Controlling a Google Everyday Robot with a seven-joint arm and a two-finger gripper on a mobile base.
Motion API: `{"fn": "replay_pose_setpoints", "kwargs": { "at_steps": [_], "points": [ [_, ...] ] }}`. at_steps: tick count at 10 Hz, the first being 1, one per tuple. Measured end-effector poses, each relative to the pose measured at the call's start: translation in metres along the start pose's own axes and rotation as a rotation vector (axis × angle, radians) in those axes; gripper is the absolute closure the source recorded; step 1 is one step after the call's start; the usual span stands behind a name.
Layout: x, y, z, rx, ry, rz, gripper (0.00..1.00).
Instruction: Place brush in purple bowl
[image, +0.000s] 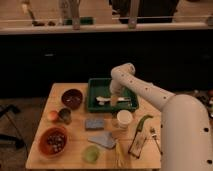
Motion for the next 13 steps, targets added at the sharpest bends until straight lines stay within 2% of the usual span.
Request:
{"fn": "replay_pose_setpoints", "kwargs": {
  "at_steps": [4,6,7,11,13],
  "points": [
    [0.022,-0.001,0.023,-0.041,0.026,0.051,0.20],
    [0.030,-0.001,0.028,-0.053,0.033,0.068,0.21],
    [0.032,0.000,0.029,-0.056,0.033,0.071,0.27],
    [0.035,0.000,0.029,-0.054,0.028,0.062,0.70],
    [0.036,0.000,0.028,-0.053,0.026,0.062,0.88]
  ]
}}
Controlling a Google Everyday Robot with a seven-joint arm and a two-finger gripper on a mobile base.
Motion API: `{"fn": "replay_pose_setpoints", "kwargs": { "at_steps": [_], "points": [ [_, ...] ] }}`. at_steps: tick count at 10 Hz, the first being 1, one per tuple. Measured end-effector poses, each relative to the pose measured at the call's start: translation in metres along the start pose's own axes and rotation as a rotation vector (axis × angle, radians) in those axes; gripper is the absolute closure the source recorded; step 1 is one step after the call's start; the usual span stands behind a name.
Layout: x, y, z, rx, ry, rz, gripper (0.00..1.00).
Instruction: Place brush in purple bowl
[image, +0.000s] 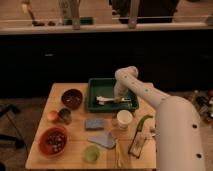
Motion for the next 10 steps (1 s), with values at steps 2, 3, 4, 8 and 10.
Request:
{"fn": "replay_pose_setpoints", "kwargs": {
  "at_steps": [2,3,4,8,10],
  "points": [
    [0.0010,0.0011,-0.0001,0.000,-0.004,-0.002,1.00],
    [0.0007,0.0012,-0.0008,0.002,-0.007,-0.004,1.00],
    [0.0005,0.0010,-0.0016,0.004,-0.009,-0.006,1.00],
    [-0.0026,-0.0011,-0.0067,0.018,-0.020,-0.013,1.00],
    [-0.0037,-0.0020,-0.0092,0.026,-0.025,-0.016,1.00]
  ]
}}
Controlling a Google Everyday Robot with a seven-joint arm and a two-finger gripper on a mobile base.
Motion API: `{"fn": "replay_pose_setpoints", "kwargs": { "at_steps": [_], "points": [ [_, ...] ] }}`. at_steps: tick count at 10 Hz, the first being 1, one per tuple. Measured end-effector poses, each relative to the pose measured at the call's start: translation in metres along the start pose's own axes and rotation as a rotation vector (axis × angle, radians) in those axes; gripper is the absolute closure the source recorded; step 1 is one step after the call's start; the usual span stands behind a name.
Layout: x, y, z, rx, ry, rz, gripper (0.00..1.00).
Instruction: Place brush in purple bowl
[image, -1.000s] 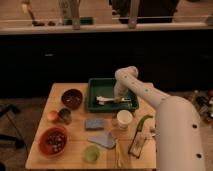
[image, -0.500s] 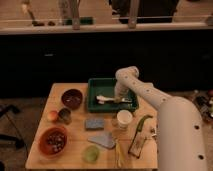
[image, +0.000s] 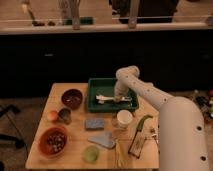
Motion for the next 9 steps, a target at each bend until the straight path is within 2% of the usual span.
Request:
{"fn": "replay_pose_setpoints", "kwargs": {
  "at_steps": [6,9],
  "points": [
    [-0.003,-0.003,-0.008,0.029,-0.016,-0.001,1.00],
    [-0.007,-0.008,-0.020,0.061,-0.037,-0.003,1.00]
  ]
}}
